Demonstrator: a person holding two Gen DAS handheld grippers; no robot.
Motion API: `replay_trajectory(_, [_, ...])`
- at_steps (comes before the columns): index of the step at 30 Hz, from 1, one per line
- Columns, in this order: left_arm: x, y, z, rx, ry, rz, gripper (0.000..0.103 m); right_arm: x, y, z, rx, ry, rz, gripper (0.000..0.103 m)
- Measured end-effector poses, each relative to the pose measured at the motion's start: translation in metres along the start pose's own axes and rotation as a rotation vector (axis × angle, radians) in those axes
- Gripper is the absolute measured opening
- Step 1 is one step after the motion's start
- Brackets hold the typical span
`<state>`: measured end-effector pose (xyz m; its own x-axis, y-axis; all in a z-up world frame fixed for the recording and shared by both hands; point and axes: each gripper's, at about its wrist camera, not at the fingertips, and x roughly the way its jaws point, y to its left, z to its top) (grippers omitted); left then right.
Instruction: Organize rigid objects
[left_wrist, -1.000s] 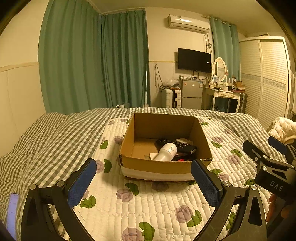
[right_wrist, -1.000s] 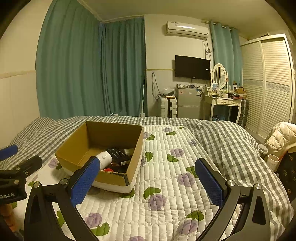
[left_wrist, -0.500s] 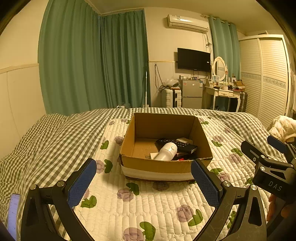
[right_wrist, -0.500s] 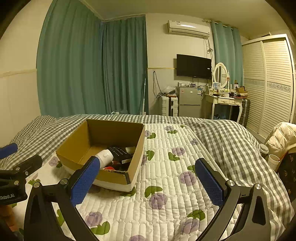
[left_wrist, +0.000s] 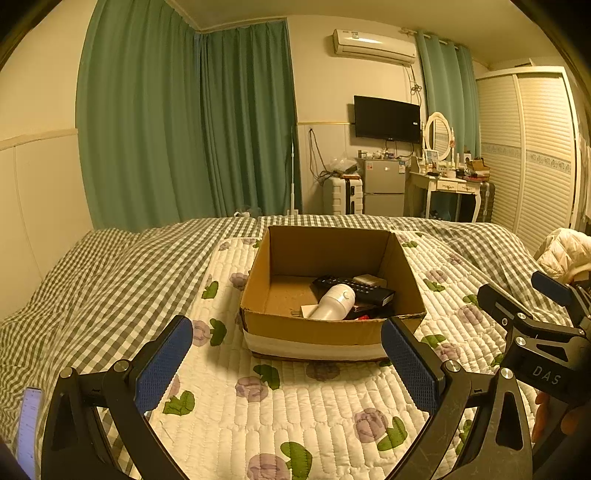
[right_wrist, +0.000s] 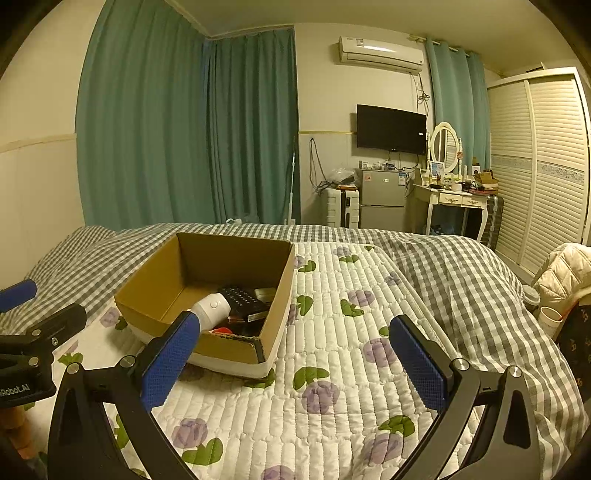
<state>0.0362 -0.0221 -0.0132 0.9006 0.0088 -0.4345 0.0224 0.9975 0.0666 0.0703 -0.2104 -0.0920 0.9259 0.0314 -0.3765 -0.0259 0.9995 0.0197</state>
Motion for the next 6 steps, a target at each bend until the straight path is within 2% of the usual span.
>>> replay_trajectory(6, [0.0007, 0.0005, 0.0017, 0.014, -0.008, -0.006, 0.103, 0.0018, 0.0003, 0.0003, 0.001, 0.008, 0.002, 0.103])
